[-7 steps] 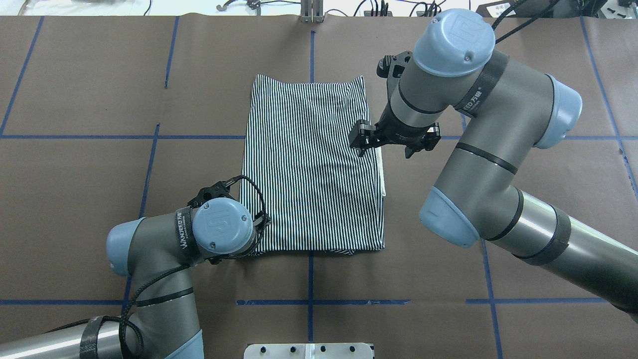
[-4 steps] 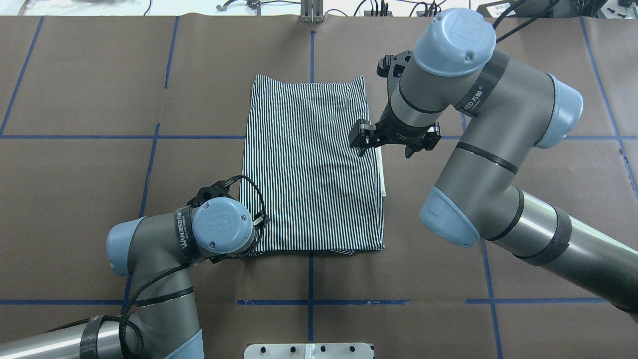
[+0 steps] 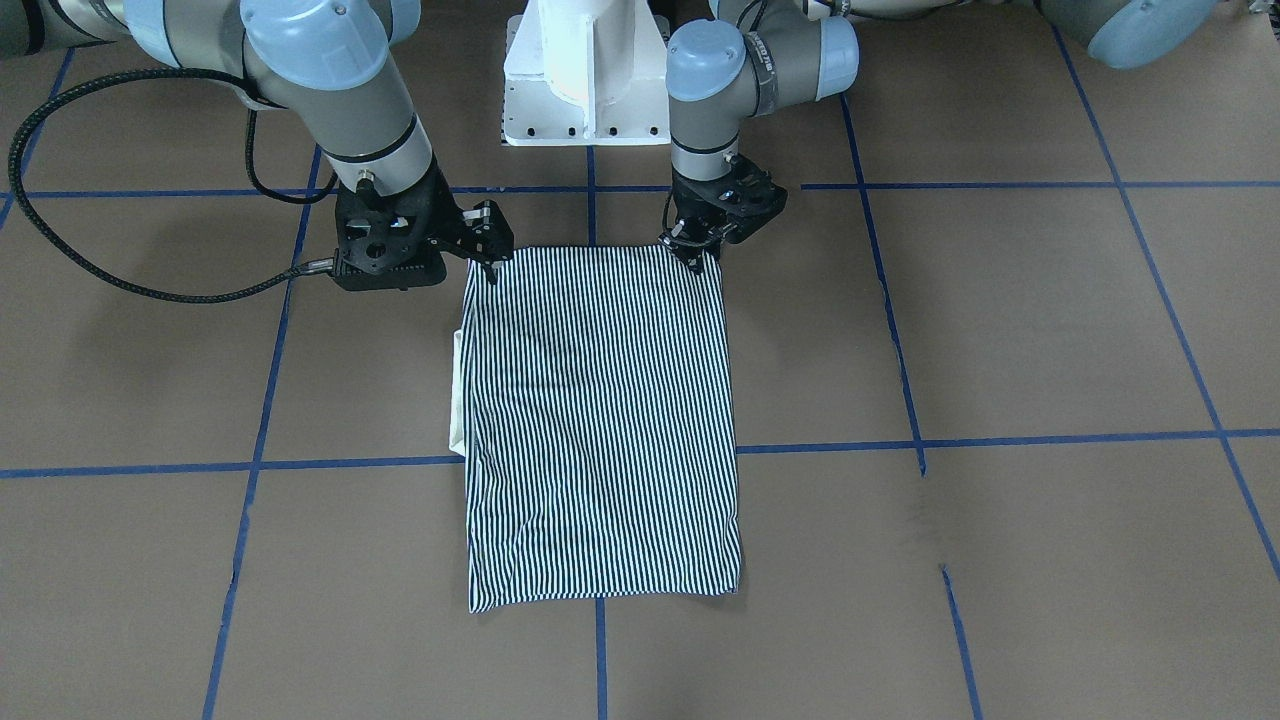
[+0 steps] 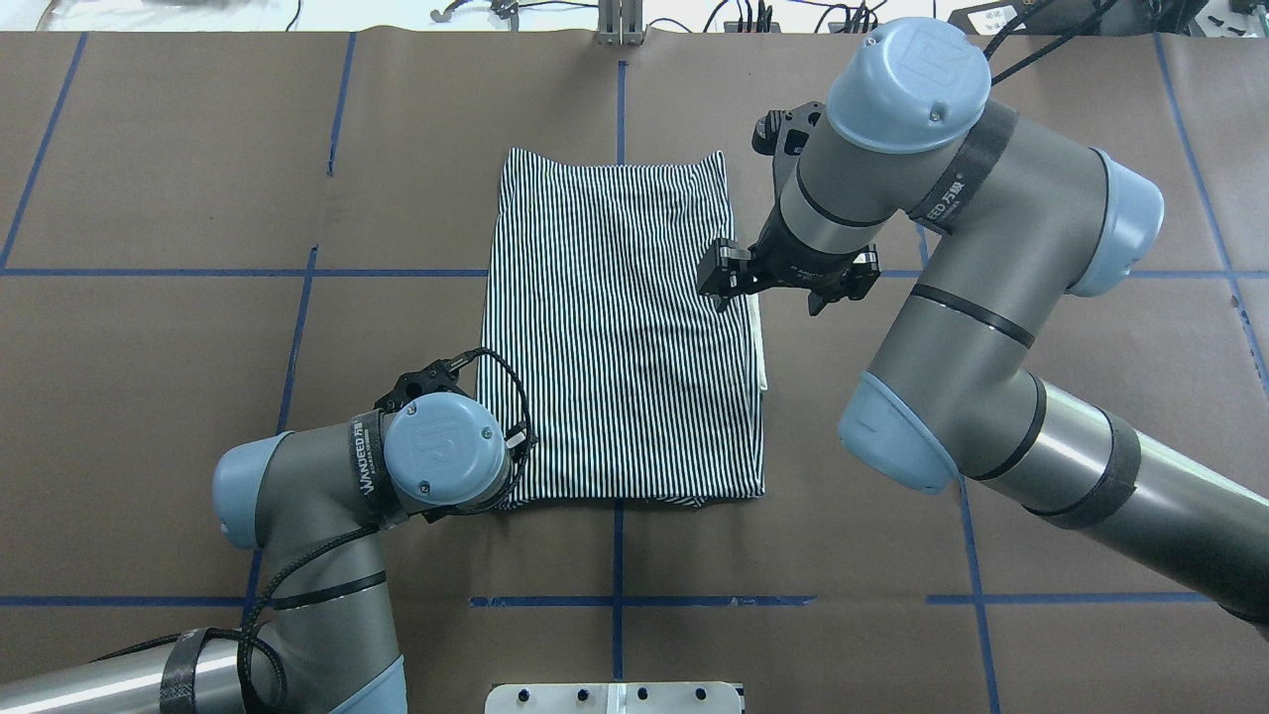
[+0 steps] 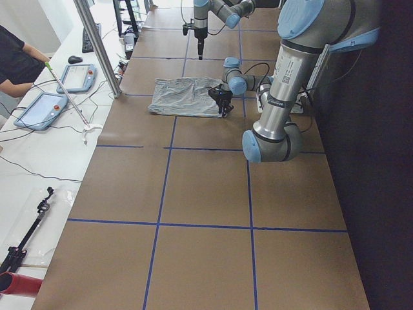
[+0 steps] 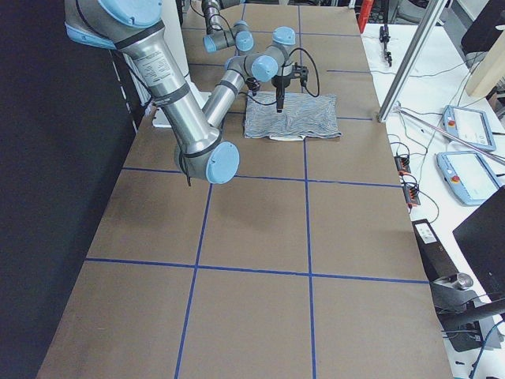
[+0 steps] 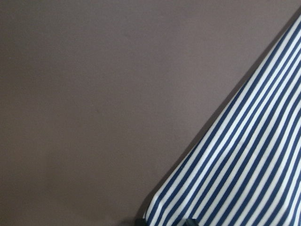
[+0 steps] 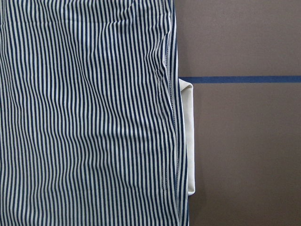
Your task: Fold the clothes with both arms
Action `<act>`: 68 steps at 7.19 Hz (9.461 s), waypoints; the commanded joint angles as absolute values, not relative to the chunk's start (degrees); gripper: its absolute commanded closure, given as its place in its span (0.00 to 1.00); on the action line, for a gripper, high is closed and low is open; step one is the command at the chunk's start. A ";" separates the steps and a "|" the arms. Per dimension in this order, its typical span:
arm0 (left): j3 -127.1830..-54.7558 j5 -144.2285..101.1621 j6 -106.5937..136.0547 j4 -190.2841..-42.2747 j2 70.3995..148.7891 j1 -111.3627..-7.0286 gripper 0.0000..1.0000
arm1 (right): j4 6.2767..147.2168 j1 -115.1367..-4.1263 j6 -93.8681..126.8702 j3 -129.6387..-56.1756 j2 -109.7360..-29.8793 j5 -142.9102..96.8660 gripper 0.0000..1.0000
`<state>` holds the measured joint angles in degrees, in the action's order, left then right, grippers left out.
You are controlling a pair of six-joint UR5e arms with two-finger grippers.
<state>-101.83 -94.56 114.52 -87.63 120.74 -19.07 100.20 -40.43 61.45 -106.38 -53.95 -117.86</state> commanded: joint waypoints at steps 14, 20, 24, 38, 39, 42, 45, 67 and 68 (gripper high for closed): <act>-107.58 -94.48 96.79 -84.99 119.71 -18.72 1.00 | 99.06 -38.07 74.47 -106.79 -54.32 -117.77 0.00; -107.58 -94.66 92.64 -87.10 119.71 -20.04 1.00 | 92.04 -24.01 118.68 -101.54 -55.02 -103.03 0.00; -107.58 -94.57 92.64 -87.10 119.71 -20.04 1.00 | 88.58 -22.76 125.95 -88.41 -47.90 -98.52 0.00; -107.67 -94.66 92.90 -87.10 119.88 -20.30 1.00 | 94.57 -18.54 125.07 -94.13 -52.73 -98.35 0.89; -107.67 -94.66 92.90 -87.10 119.88 -20.30 1.00 | 94.57 -18.81 125.07 -94.13 -52.65 -98.35 0.97; -107.58 -94.66 92.81 -87.10 119.88 -20.39 1.00 | 94.48 -19.68 124.89 -94.13 -52.29 -98.61 1.00; -107.58 -94.66 92.81 -87.10 119.97 -20.30 1.00 | 94.48 -19.77 124.80 -94.13 -51.86 -98.61 1.00; -109.62 -96.41 96.07 -96.74 118.20 -29.67 1.00 | 83.15 -30.99 108.57 -89.26 -46.80 -98.79 1.00; -103.07 -96.42 95.80 -98.86 121.26 -34.06 1.00 | 83.06 -33.72 106.72 -84.51 -43.02 -99.05 1.00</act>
